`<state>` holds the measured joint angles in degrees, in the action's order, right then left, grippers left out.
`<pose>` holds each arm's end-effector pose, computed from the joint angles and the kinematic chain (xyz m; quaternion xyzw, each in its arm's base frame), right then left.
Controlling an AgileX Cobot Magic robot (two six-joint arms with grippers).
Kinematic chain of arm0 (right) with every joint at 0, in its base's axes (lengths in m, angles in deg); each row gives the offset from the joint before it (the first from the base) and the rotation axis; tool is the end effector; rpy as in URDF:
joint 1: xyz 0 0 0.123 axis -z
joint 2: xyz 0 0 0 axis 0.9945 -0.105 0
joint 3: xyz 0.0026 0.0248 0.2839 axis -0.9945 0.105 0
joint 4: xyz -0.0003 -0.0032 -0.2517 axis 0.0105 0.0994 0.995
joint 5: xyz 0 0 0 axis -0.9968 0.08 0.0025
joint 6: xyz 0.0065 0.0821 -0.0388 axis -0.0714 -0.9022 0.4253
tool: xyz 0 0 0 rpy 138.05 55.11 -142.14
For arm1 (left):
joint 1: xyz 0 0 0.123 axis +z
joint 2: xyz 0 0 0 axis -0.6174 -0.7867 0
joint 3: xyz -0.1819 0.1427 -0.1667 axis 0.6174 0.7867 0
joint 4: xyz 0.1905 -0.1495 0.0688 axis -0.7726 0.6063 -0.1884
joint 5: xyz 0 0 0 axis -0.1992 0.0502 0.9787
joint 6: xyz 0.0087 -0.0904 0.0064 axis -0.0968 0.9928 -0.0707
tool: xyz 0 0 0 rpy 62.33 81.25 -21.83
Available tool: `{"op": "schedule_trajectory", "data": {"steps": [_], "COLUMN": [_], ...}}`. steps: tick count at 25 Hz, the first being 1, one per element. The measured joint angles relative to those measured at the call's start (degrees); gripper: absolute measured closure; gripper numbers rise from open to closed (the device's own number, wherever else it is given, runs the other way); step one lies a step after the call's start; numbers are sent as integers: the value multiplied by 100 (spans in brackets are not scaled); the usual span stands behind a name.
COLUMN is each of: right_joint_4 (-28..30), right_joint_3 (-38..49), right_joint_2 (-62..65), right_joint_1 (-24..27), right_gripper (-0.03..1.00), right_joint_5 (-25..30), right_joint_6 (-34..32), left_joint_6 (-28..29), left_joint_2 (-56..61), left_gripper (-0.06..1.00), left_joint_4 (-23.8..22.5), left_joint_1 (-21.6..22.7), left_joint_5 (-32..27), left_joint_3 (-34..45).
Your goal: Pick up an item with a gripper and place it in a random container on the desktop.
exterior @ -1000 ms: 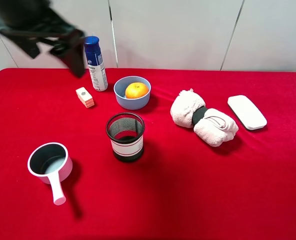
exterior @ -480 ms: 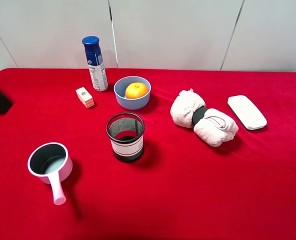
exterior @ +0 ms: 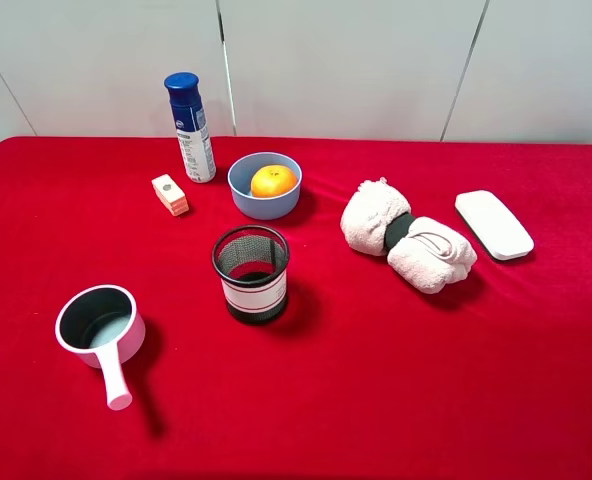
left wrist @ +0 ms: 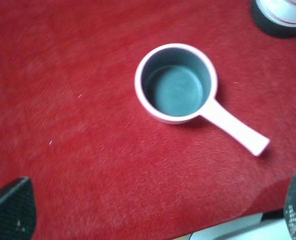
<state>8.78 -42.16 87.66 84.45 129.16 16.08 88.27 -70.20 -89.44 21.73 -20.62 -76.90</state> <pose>-0.0053 -0.0138 0.2814 0.0695 0.8349 -0.0500 0.5437 0.0558 -0.0100 0.3116 0.1219 0.9294 -0.0180 0.3479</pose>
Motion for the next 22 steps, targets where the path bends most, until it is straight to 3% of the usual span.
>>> {"op": "schedule_trajectory", "data": {"steps": [6, 11, 22], "right_joint_4": [0, 0, 0], "right_joint_3": [0, 0, 0], "right_joint_2": [0, 0, 0], "right_joint_1": [0, 0, 0], "right_gripper": [27, 27, 27], "right_joint_5": [0, 0, 0], "right_joint_6": [0, 0, 0], "left_joint_6": [-358, -474, -553], "left_joint_2": [1004, 1770, 2688], "left_gripper": [-5, -5, -5], "left_joint_4": [74, 455, 629], "left_joint_1": [993, 1457, 1540], "left_joint_5": [321, 624, 624], "left_joint_3": [578, 1006, 1112]}}
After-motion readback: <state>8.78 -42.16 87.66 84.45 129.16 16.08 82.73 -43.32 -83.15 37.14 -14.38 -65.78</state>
